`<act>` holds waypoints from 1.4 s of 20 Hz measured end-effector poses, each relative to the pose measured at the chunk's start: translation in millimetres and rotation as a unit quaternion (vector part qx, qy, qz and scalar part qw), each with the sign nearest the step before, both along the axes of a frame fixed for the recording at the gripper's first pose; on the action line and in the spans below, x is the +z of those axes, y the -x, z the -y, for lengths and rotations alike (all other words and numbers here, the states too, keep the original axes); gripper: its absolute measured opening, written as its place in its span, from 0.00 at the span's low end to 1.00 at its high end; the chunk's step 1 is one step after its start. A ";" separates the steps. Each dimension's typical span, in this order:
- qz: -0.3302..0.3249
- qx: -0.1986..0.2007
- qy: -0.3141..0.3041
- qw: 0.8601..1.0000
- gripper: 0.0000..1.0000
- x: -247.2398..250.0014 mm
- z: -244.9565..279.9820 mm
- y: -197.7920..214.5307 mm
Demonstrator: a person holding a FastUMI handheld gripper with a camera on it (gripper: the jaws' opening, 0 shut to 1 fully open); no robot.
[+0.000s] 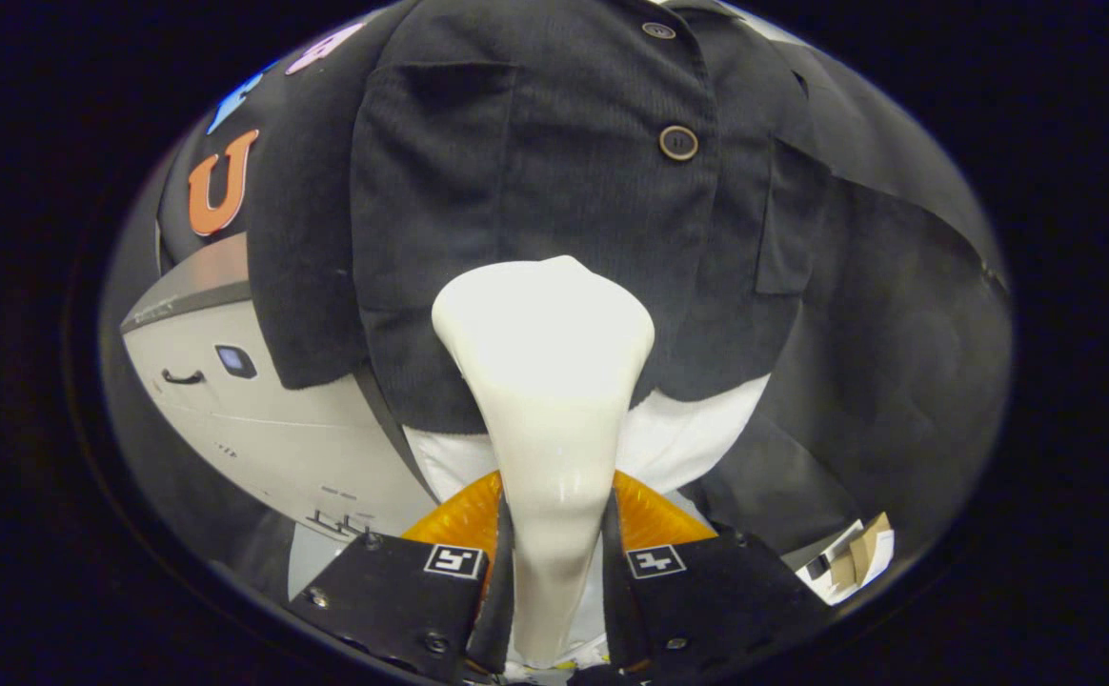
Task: Iron the clothes twice with a garment steamer, once on the left side and once on the right side.
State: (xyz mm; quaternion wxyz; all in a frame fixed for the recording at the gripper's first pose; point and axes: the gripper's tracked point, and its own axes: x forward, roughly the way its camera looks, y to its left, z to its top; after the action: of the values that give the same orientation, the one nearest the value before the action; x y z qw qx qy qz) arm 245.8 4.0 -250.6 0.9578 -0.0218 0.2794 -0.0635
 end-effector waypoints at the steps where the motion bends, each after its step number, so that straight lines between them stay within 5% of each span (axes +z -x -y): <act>1: -0.003 0.000 -0.003 1.000 0.41 -2.8 -0.4 2.7; 11: 0.049 -0.021 -0.044 0.998 0.41 62.3 35.2 28.5; 21: 0.194 -0.056 -0.074 0.977 0.41 240.3 126.7 58.8; 28: 0.273 -0.057 -0.089 0.956 0.41 368.7 167.9 32.7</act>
State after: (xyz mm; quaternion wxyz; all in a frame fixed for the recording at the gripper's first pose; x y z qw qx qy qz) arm 213.1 -163.9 118.1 0.9905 0.0974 0.0126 -0.0967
